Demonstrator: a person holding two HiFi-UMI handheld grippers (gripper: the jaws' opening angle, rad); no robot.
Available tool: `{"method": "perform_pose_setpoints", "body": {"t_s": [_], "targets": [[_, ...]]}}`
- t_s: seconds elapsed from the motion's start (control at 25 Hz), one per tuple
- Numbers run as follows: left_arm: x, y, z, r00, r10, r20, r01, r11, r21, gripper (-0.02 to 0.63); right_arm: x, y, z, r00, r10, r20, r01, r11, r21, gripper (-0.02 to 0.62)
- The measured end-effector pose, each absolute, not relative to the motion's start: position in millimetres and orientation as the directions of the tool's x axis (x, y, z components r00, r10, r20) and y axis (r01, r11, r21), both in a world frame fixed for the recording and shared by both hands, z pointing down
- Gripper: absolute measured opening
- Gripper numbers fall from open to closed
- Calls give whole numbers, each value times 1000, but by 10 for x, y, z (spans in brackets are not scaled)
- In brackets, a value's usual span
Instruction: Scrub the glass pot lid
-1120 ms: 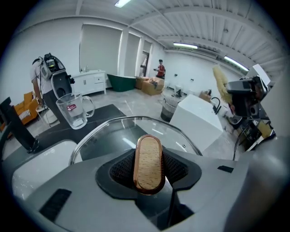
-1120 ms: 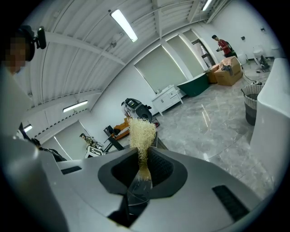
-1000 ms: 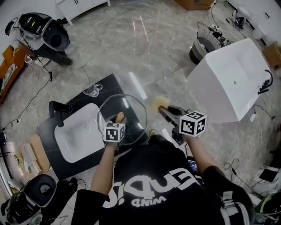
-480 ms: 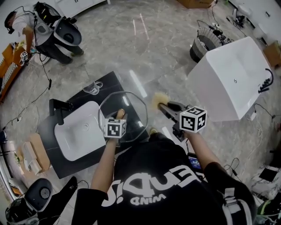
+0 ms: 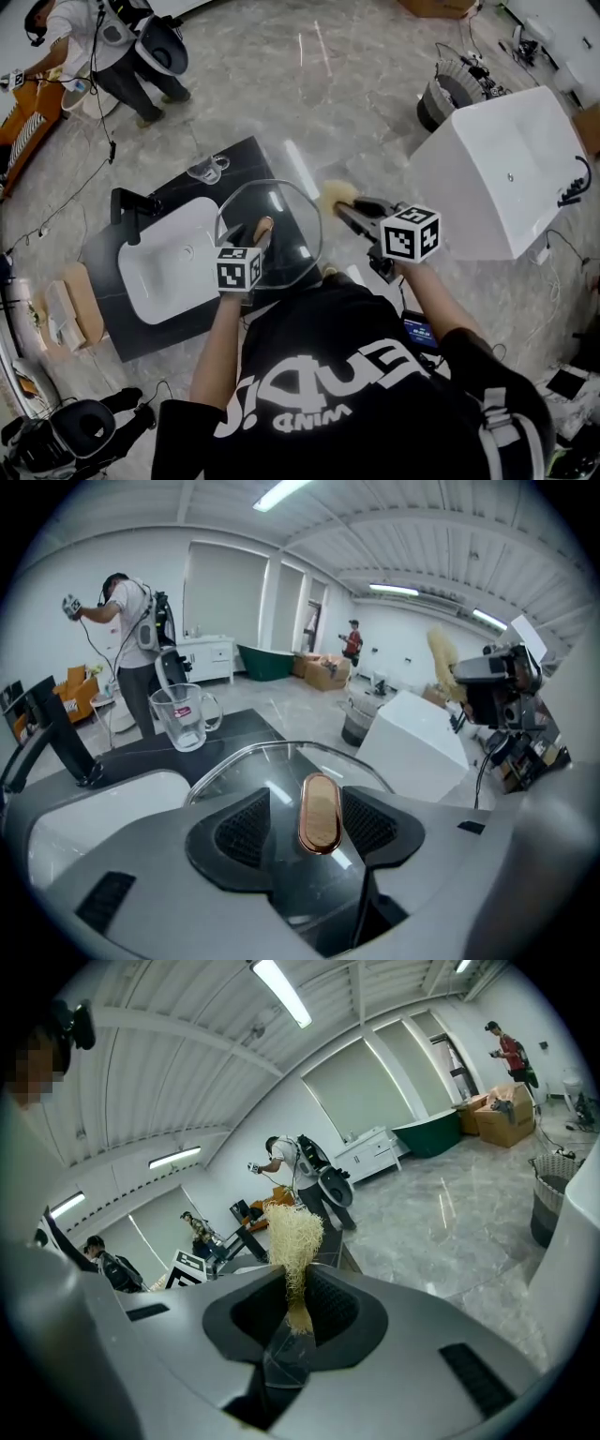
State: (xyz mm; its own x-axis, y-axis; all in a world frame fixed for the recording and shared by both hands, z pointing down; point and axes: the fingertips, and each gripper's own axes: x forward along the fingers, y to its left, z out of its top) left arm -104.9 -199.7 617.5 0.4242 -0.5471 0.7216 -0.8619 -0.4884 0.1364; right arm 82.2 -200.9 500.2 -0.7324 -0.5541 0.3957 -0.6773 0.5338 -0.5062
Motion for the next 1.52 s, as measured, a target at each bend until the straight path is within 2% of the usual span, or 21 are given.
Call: {"method": "perform_pose_setpoints", "body": {"t_s": [0.08, 0.16, 0.2, 0.28, 0.32, 0.44, 0.56, 0.92, 1.16, 1.52], "targets": [[-1101, -2018, 6035, 433, -575, 695, -871, -465, 158, 247, 753, -2021, 4978, -747, -532, 399, -664, 558, -499, 46], [-1152, -2036, 5851, 445, -607, 658, -877, -446, 182, 215, 676, -2028, 4951, -762, -509, 401, -648, 584, -489, 46], [-1167, -2032, 5748, 458, -618, 639, -874, -442, 200, 176, 637, -2032, 4929, -769, -498, 400, -639, 599, -483, 46], [-1157, -1994, 5546, 504, -616, 606, -855, -456, 248, 45, 557, -2038, 4864, -787, -479, 390, -617, 631, -470, 46], [-1134, -1964, 5449, 533, -607, 589, -839, -471, 274, 15, 517, -2036, 4824, -796, -471, 382, -605, 648, -462, 47], [-1071, -1879, 5155, 605, -599, 524, -793, -515, 326, 14, 391, -2021, 4712, -816, -454, 358, -576, 693, -434, 46], [-1091, -1833, 4875, 621, -642, 449, -783, -534, 319, 12, 245, -2012, 4608, -829, -448, 334, -555, 729, -401, 46], [-1314, -1713, 4510, 529, -801, 281, -849, -495, 186, 12, -111, -1963, 4443, -846, -469, 254, -525, 817, -240, 46], [-1413, -1742, 4421, 463, -871, 165, -885, -445, 138, 12, -163, -1924, 4448, -848, -494, 192, -527, 823, -211, 46], [-1407, -1774, 4440, 450, -881, 146, -891, -431, 143, 12, -222, -1910, 4364, -863, -480, 158, -501, 854, -142, 46]]}}
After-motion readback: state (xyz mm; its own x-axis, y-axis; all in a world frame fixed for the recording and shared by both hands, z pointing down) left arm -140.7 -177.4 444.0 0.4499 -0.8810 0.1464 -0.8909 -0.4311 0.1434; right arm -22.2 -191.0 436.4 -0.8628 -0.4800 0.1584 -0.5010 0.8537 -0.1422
